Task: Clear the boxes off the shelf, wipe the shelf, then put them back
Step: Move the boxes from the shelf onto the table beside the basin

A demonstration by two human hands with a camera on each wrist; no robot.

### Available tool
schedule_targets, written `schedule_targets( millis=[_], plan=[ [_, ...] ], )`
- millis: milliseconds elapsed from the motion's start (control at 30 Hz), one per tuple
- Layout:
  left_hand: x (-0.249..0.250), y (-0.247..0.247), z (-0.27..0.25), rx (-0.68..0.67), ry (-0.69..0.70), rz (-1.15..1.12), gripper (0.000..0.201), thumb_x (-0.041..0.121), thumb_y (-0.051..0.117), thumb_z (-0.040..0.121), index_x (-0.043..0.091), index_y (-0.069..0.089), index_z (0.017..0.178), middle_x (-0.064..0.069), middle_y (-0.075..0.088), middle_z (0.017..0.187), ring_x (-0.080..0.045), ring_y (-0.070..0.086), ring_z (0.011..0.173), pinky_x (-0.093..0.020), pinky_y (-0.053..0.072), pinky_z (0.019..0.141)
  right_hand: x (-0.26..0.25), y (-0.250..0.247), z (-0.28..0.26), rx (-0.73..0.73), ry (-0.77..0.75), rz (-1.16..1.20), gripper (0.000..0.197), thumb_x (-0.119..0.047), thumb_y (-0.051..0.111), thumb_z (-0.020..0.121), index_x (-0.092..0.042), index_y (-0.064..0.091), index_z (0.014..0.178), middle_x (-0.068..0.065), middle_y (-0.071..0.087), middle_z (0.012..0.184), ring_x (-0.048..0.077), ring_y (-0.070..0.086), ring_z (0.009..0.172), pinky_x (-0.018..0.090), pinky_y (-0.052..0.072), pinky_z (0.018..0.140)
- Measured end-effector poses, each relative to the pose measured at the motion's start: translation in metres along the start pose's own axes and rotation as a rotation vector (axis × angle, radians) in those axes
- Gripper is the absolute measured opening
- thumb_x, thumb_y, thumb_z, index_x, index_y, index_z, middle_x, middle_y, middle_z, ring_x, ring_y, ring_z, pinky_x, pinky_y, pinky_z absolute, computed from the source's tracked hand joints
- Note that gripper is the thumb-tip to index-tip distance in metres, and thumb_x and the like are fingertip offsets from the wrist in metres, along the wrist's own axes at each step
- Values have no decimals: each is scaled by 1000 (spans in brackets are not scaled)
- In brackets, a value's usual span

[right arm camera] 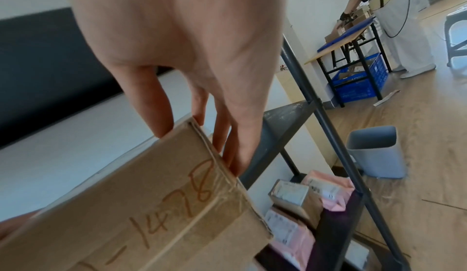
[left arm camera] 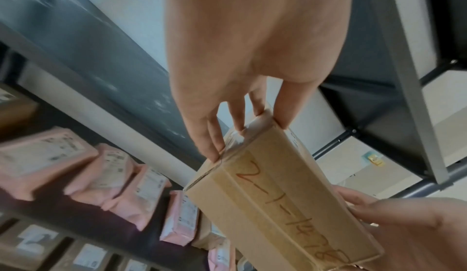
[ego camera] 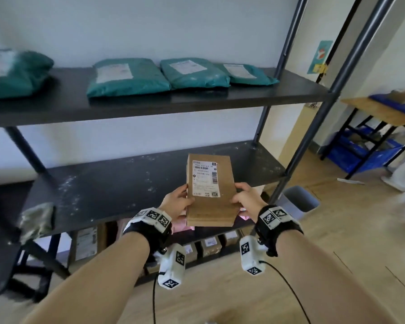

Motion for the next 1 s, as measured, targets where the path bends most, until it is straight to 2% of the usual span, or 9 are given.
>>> schedule_targets(
  millis=[167, 233, 300, 367, 400, 533, 667, 833, 1000],
  plan=[
    [-59, -94, -112, 23, -23, -22, 55, 7, 54, 92, 25, 39, 142, -1, 57, 132, -20, 60, 102, -38, 53, 85, 18, 105, -111, -76, -30, -15, 47, 8, 52, 83, -14, 48, 124, 17, 62, 110, 31, 62, 98, 49, 52, 92],
    [-87, -137, -154, 66, -46, -46, 57, 7, 56, 91, 24, 38, 143, -1, 57, 132, -24, 59, 111, -46, 49, 95, 25, 151, -143, -136, -33, -42, 50, 8, 51, 83, -14, 45, 127, 17, 61, 110, 27, 61, 88, 42, 53, 80],
    [-111, -178, -194, 95, -77, -99, 54, 5, 56, 91, 24, 41, 140, -2, 59, 129, -25, 61, 109, -49, 49, 96, 30, 198, -168, -189, -20, -67, 50, 8, 52, 82, -17, 45, 124, 17, 61, 109, 24, 60, 84, 34, 51, 70],
    [-127, -214, -230, 135, -93, -158, 45, 4, 52, 93, 26, 44, 132, 0, 60, 123, -20, 62, 94, -42, 54, 83, 31, 243, -189, -255, -15, -97, 50, 8, 54, 81, -18, 44, 122, 18, 61, 107, 25, 61, 84, 32, 51, 67],
    [-135, -233, -245, 165, -100, -184, 49, 3, 51, 94, 25, 41, 137, -1, 58, 126, -18, 61, 91, -36, 53, 76, 31, 264, -198, -282, -17, -121, 50, 8, 55, 81, -17, 44, 122, 17, 61, 105, 25, 61, 83, 33, 52, 68],
    [-163, -308, -293, 265, -116, -209, 57, 3, 56, 91, 23, 40, 142, -2, 54, 137, -20, 57, 105, -33, 51, 74, 25, 348, -220, -414, -34, -169, 53, 8, 57, 80, -16, 45, 125, 15, 63, 103, 27, 63, 88, 39, 55, 80],
    [-186, -372, -325, 345, -141, -257, 64, -1, 61, 85, 26, 41, 140, -3, 54, 134, -18, 58, 99, -30, 48, 66, 13, 423, -231, -531, -36, -203, 56, 7, 58, 78, -19, 46, 126, 16, 63, 112, 31, 63, 100, 45, 53, 91],
    [-189, -440, -323, 420, -133, -280, 67, -5, 63, 81, 29, 45, 137, 2, 60, 125, -18, 60, 101, -39, 46, 88, -13, 498, -219, -639, -64, -195, 57, 6, 57, 78, -19, 44, 127, 16, 62, 112, 33, 61, 100, 41, 53, 82],
    [-167, -496, -286, 458, -123, -357, 68, -12, 57, 82, 26, 45, 137, -1, 60, 126, -21, 60, 101, -35, 50, 77, -52, 552, -181, -594, -182, -233, 60, 0, 60, 78, -15, 41, 132, 13, 60, 116, 28, 59, 104, 39, 50, 92]
  ],
)
Point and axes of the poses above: each hand's wrist, its own z-axis towards the middle knuckle, its own y-axis out of the palm, x = y × z, the point moved 4 cm from there along z, towards the middle knuckle
